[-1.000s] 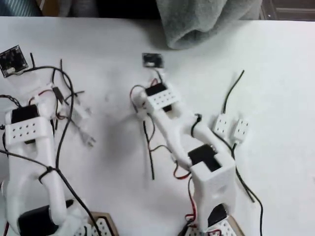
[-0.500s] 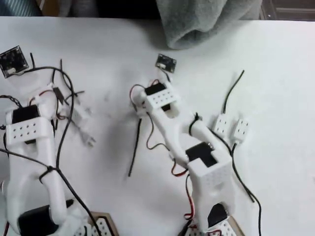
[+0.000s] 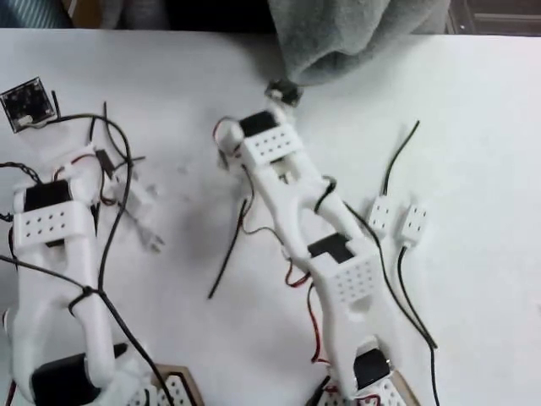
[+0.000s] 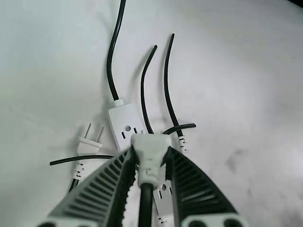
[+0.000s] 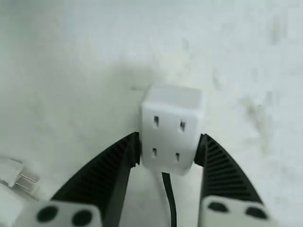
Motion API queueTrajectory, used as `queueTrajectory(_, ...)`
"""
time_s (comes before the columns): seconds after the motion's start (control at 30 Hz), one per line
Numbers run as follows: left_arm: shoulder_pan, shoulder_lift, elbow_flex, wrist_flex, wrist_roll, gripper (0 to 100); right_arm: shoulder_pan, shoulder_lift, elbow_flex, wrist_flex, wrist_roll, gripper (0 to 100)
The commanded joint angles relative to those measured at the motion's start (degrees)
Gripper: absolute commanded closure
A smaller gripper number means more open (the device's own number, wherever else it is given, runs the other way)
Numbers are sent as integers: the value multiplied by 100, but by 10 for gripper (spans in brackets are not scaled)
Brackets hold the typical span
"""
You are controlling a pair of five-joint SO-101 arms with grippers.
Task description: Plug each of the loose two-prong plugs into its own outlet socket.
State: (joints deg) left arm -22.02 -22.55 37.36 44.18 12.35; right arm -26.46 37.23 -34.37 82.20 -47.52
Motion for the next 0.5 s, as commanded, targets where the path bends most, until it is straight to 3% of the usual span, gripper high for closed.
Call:
queueTrajectory(0.0,119,-4,-62,-105,62,976,426,-690,-870,374,492,818)
queueTrajectory(0.2,426,-31,-35,-70,26,976,866,-1095,-1257,523,1459,800)
queueTrajectory(0.33,426,-31,-35,-70,26,976,875,-857,-941,585,1477,741)
queueTrajectory(0.47,409,-13,-26,-18,26,976,848,-523,-791,620,1178,758)
